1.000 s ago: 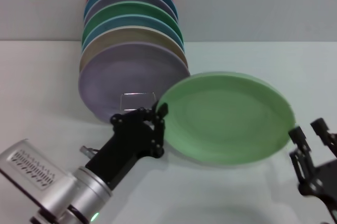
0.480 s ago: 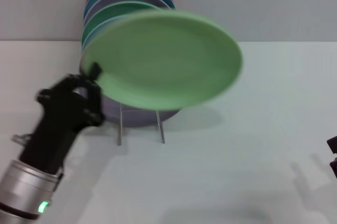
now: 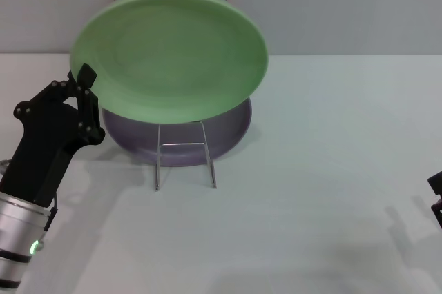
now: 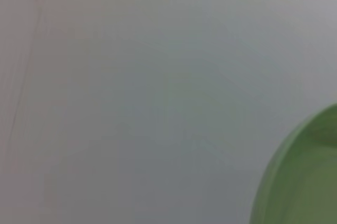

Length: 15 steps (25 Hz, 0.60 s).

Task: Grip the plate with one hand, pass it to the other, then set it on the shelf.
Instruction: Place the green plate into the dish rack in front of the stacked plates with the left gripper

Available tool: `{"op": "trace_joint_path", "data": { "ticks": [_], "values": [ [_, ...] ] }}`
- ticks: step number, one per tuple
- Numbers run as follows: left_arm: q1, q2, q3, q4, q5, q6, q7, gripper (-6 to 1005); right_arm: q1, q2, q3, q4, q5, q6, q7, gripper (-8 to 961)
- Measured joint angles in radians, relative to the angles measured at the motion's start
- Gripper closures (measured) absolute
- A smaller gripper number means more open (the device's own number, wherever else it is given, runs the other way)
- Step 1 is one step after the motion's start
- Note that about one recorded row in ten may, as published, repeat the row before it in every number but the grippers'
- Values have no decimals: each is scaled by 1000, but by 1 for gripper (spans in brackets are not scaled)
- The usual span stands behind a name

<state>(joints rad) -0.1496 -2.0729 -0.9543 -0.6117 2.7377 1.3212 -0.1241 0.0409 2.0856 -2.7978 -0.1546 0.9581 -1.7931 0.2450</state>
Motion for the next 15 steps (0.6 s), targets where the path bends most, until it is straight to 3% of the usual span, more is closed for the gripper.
{"op": "trace_joint_path", "data": {
  "ticks": [15],
  "values": [
    [-30,-3,13,98,-15,11,26,864,0,-1,17,3,1,-1,7,451]
  ]
}}
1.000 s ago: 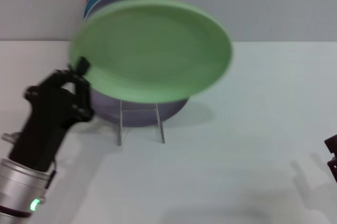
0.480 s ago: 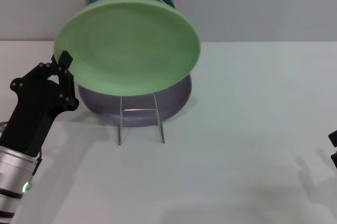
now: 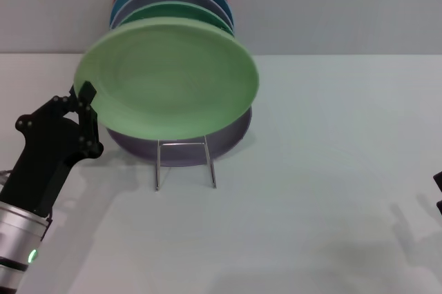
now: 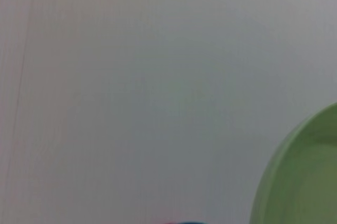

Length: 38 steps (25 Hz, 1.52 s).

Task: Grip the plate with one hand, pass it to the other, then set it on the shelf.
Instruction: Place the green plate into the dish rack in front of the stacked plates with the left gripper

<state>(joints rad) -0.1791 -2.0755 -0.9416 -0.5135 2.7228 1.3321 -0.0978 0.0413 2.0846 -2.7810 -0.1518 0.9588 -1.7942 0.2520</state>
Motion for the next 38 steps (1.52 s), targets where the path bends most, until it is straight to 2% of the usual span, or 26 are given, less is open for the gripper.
{"op": "trace_joint_path", "data": {
  "ticks": [3,18,29,38],
  "values": [
    [-17,-3,10,37,-2,0,8,859,0,0,0,0,0,-3,0,451],
    [-35,-3,22,81,-6,-55,49,834,-1,1,0,-2,-5,-5,3,451],
    [-50,-3,47,101,-6,-126,49,816,0,2,-1,-11,-8,0,7,451],
    [-53,1,53,101,0,-135,48,801,8,2,-5,-13,-8,1,18,451]
  ]
}}
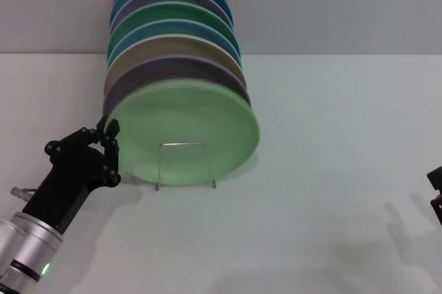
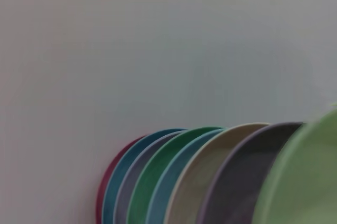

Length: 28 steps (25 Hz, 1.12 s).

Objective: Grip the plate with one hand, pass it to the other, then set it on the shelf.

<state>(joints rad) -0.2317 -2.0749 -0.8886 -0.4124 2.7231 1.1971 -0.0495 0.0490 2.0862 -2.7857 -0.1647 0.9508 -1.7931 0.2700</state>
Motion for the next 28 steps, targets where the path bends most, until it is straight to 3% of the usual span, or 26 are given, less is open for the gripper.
{"op": "trace_joint_path", "data": {
  "ticks": [7,9,10,11,15,19,24,25,28],
  "values": [
    [5,3,6,7,-3,20,-4,789,2,0,-3,-1,0,0,0,451],
    [18,4,6,7,-3,70,-4,786,3,0,-1,-1,0,0,0,451],
    [38,5,-1,7,-4,155,-5,784,6,0,2,-1,2,3,0,451],
    [38,5,-1,7,-4,155,-5,737,6,0,2,-1,2,3,0,451],
    [95,10,-54,7,-6,379,-73,550,23,-2,24,-1,9,16,0,451],
    [114,10,-131,59,-7,534,-254,414,36,-5,57,-1,10,17,6,451],
    [80,2,-201,130,-8,493,-288,191,81,-13,143,21,11,21,76,451],
    [71,1,-222,136,-16,454,-289,139,98,-13,206,29,11,34,83,451],
    [63,1,-235,138,-31,422,-289,139,115,-11,266,31,11,60,81,451]
  ]
}}
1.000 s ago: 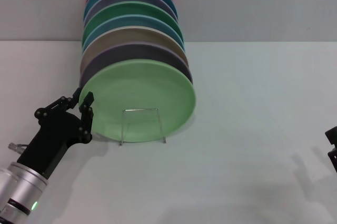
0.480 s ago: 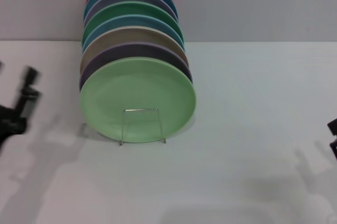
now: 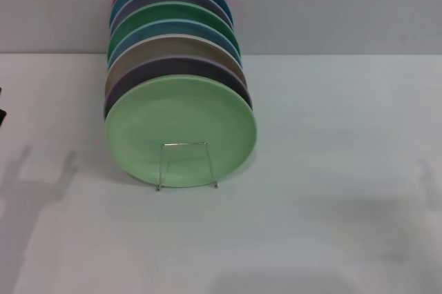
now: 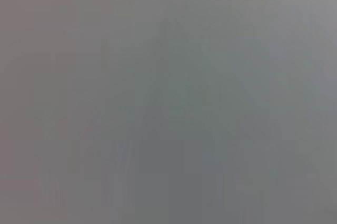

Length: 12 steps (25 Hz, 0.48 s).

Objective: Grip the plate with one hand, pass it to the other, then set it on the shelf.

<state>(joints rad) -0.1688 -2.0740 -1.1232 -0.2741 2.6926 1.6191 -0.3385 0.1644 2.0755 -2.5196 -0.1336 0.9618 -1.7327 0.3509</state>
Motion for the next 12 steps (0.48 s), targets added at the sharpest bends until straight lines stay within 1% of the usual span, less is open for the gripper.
{"op": "trace_joint_path", "data": {
  "ticks": [3,7,10,12],
  "values": [
    [-7,4,-10,7,-17,-18,17,140,35,1,70,4,0,61,-10,451],
    [-16,6,-48,17,-18,-37,31,140,82,3,158,4,0,119,-41,451],
    [-23,6,-74,18,-19,-58,37,139,102,3,187,4,0,135,-43,451],
    [-30,5,-88,18,-20,-67,47,139,132,1,241,4,0,170,-43,451]
  ]
}}
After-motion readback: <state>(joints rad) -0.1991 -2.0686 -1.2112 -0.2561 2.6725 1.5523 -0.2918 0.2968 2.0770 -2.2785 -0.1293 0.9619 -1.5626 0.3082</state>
